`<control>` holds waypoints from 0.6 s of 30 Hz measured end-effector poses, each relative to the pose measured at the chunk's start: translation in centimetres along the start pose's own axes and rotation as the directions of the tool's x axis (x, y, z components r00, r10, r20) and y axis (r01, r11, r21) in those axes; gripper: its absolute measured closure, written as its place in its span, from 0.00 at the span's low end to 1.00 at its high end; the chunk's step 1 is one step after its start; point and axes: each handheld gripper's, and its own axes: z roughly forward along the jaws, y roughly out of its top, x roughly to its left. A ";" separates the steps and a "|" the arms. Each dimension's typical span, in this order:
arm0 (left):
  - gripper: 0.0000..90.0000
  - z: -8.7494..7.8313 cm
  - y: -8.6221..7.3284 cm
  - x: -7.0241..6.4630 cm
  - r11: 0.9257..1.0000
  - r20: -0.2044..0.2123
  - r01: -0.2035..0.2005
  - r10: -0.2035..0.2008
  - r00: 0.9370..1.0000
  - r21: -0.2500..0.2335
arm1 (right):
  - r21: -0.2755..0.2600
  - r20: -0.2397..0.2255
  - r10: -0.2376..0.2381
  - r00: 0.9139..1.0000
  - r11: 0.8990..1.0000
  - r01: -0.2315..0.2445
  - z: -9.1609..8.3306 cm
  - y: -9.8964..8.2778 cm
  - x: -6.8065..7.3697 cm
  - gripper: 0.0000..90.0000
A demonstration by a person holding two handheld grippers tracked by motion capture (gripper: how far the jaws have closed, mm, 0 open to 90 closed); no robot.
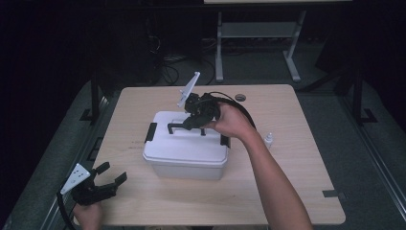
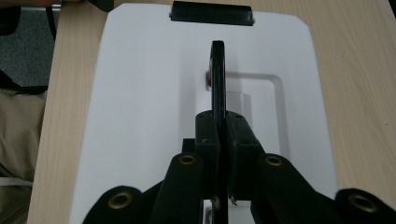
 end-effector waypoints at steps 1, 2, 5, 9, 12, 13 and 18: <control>0.14 0.0 0.0 0.0 1.000 0.000 -0.001 0.001 1.000 0.001 | -0.001 0.000 0.004 1.000 1.000 -0.004 -0.1 0.0 0.0 0.94; 0.14 0.0 0.0 0.0 1.000 -0.001 -0.001 0.001 1.000 0.002 | -0.005 0.003 0.004 1.000 1.000 -0.004 -0.2 0.0 0.0 0.94; 0.14 0.0 0.0 0.0 1.000 0.000 0.001 -0.001 1.000 0.001 | -0.016 0.005 0.007 1.000 1.000 -0.006 -0.6 -0.1 0.1 0.94; 0.14 0.1 0.0 0.0 1.000 0.001 0.006 -0.006 1.000 -0.002 | -0.028 0.008 0.008 1.000 1.000 -0.007 -1.2 -0.1 0.2 0.94; 0.14 0.0 0.0 0.0 1.000 0.000 0.007 -0.007 1.000 -0.004 | -0.031 0.017 0.006 1.000 1.000 -0.006 -1.8 0.0 0.5 0.94; 0.14 0.0 0.0 0.0 1.000 0.000 0.009 -0.009 1.000 -0.006 | -0.031 0.019 0.003 1.000 1.000 -0.003 -2.0 0.0 0.5 0.94; 0.14 0.0 0.0 0.1 1.000 0.002 0.011 -0.011 1.000 -0.007 | -0.034 0.028 -0.005 1.000 0.999 0.006 -3.1 0.1 1.1 0.94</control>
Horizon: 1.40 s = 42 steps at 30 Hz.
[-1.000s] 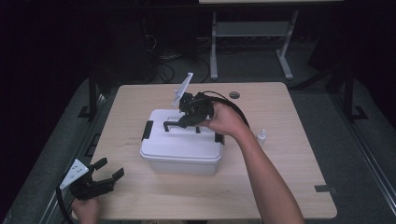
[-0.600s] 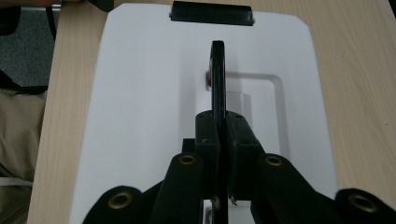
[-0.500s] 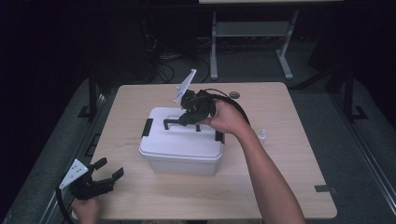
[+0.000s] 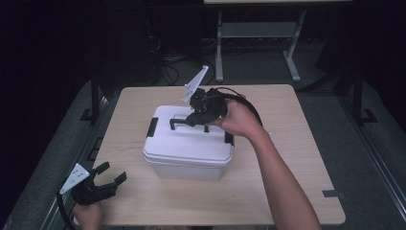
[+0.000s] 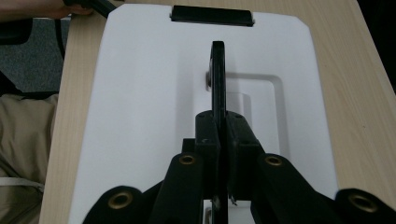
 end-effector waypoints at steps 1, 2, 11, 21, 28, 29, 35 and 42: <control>0.14 0.0 0.0 0.0 1.000 -0.001 -0.001 0.001 1.000 0.000 | -0.003 0.002 0.000 1.000 1.000 0.000 -0.2 0.0 0.1 0.94; 0.14 0.0 0.0 -0.1 1.000 -0.001 -0.004 0.004 1.000 0.001 | -0.001 0.006 0.004 1.000 1.000 -0.004 -0.5 -0.1 0.2 0.94; 0.14 0.1 0.1 -0.2 1.000 -0.001 -0.014 0.014 1.000 0.006 | 0.003 0.025 0.013 1.000 1.000 -0.013 -2.2 -0.8 0.8 0.94; 0.14 0.3 0.1 -0.4 1.000 -0.001 -0.025 0.025 1.000 0.016 | -0.001 0.047 0.026 0.999 1.000 -0.026 -4.5 -1.9 1.4 0.94; 0.14 0.4 0.1 -0.4 0.999 -0.002 -0.029 0.029 1.000 0.024 | 0.002 0.058 0.037 0.998 0.999 -0.037 -5.8 -2.7 1.8 0.94; 0.14 0.4 0.1 -0.4 0.999 -0.003 -0.030 0.030 1.000 0.024 | 0.000 0.063 0.040 0.997 0.999 -0.040 -5.9 -2.8 1.9 0.94; 0.14 0.3 0.0 -0.3 0.999 -0.004 -0.026 0.026 1.000 0.021 | 0.011 0.083 0.045 0.996 0.999 -0.047 -6.9 -3.7 2.4 0.94; 0.14 0.3 0.0 -0.4 0.999 -0.007 -0.029 0.029 1.000 0.027 | 0.003 0.107 0.062 0.992 0.998 -0.062 -8.6 -5.4 3.1 0.94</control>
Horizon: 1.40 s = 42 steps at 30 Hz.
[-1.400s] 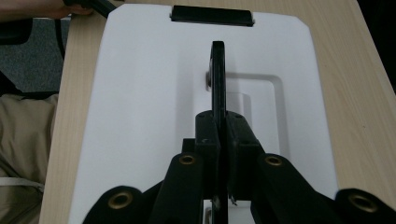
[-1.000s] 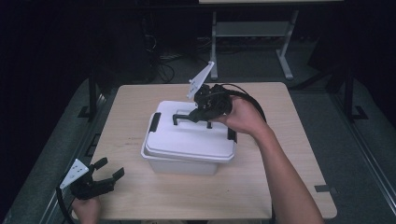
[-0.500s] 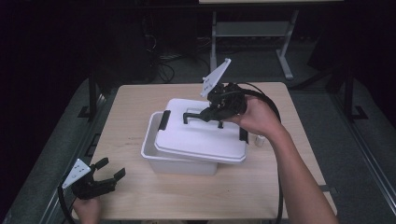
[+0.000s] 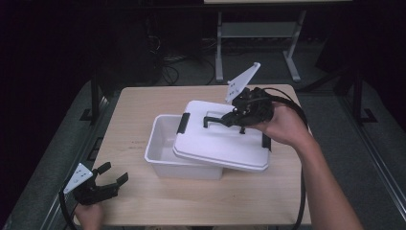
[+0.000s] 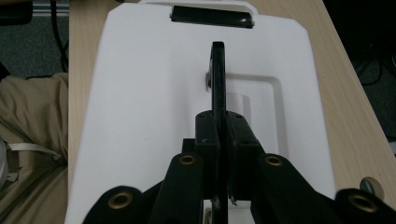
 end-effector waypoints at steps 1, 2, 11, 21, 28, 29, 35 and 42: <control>0.14 0.0 0.0 0.0 1.000 -0.001 -0.001 0.001 1.000 0.001 | -0.002 0.003 0.003 1.000 1.000 -0.003 -0.2 -0.3 0.0 0.94; 0.14 0.0 0.0 0.0 1.000 -0.001 -0.002 0.002 1.000 0.002 | -0.002 0.011 0.007 1.000 1.000 -0.007 -0.5 -0.6 0.1 0.94; 0.14 0.2 0.0 -0.1 1.000 0.000 -0.013 0.013 1.000 0.013 | -0.004 0.034 0.050 0.998 0.999 -0.049 -2.3 -3.0 0.3 0.94; 0.14 0.4 0.1 -0.3 1.000 -0.001 -0.017 0.017 1.000 0.014 | -0.009 0.045 0.064 0.997 0.998 -0.063 -3.5 -4.9 0.7 0.94; 0.14 0.4 0.1 -0.3 1.000 -0.002 -0.016 0.016 1.000 0.014 | -0.014 0.051 0.090 0.995 0.996 -0.089 -4.3 -6.7 1.1 0.94; 0.14 0.4 0.1 -0.3 1.000 -0.002 -0.018 0.018 1.000 0.017 | -0.012 0.052 0.091 0.994 0.996 -0.091 -4.4 -7.0 1.2 0.94; 0.14 0.5 0.1 -0.3 1.000 -0.004 -0.021 0.021 1.000 0.020 | -0.014 0.058 0.110 0.992 0.994 -0.109 -4.9 -8.5 1.5 0.94; 0.14 0.5 0.1 -0.3 1.000 -0.005 -0.022 0.022 1.000 0.021 | -0.014 0.065 0.131 0.989 0.991 -0.130 -5.6 -10.1 1.9 0.94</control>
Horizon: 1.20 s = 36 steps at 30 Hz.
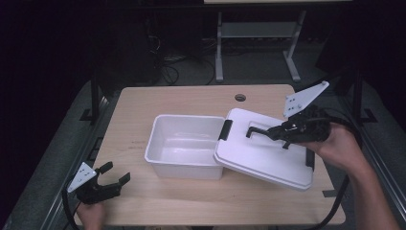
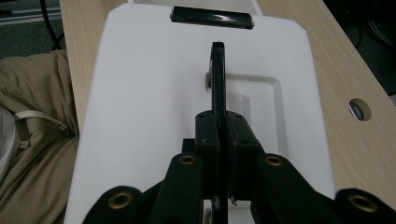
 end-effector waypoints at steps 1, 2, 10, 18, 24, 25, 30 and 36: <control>0.14 0.0 0.0 0.0 1.000 -0.001 0.000 0.000 1.000 0.000 | -0.002 -0.001 0.003 1.000 1.000 -0.003 -0.1 -0.2 0.0 0.94; 0.14 0.0 0.0 0.0 1.000 0.000 0.002 -0.002 1.000 -0.001 | -0.001 0.001 0.005 1.000 1.000 -0.005 -0.2 -0.4 0.0 0.94; 0.14 0.0 0.0 0.0 1.000 -0.001 0.002 -0.002 1.000 0.000 | -0.009 0.008 0.030 1.000 0.999 -0.030 -1.0 -2.6 0.3 0.94; 0.14 0.1 0.0 -0.2 1.000 -0.002 -0.002 0.002 1.000 0.005 | -0.030 0.012 0.059 0.998 0.998 -0.058 -1.6 -5.1 0.8 0.94; 0.14 -0.1 0.0 -0.2 1.000 -0.004 -0.008 0.008 1.000 0.002 | -0.020 0.009 0.064 0.998 0.998 -0.064 -1.2 -6.6 1.4 0.94; 0.14 -0.1 0.0 -0.2 1.000 -0.006 -0.007 0.007 1.000 0.003 | -0.016 0.009 0.065 0.998 0.998 -0.065 -1.1 -6.8 1.4 0.94; 0.14 -0.1 0.0 -0.2 1.000 -0.009 -0.006 0.006 1.000 0.002 | -0.013 0.002 0.074 0.997 0.997 -0.074 -0.3 -8.0 1.5 0.94; 0.14 -0.1 0.0 -0.2 1.000 -0.009 -0.006 0.006 1.000 0.004 | -0.002 -0.005 0.076 0.997 0.997 -0.076 1.1 -8.7 1.8 0.94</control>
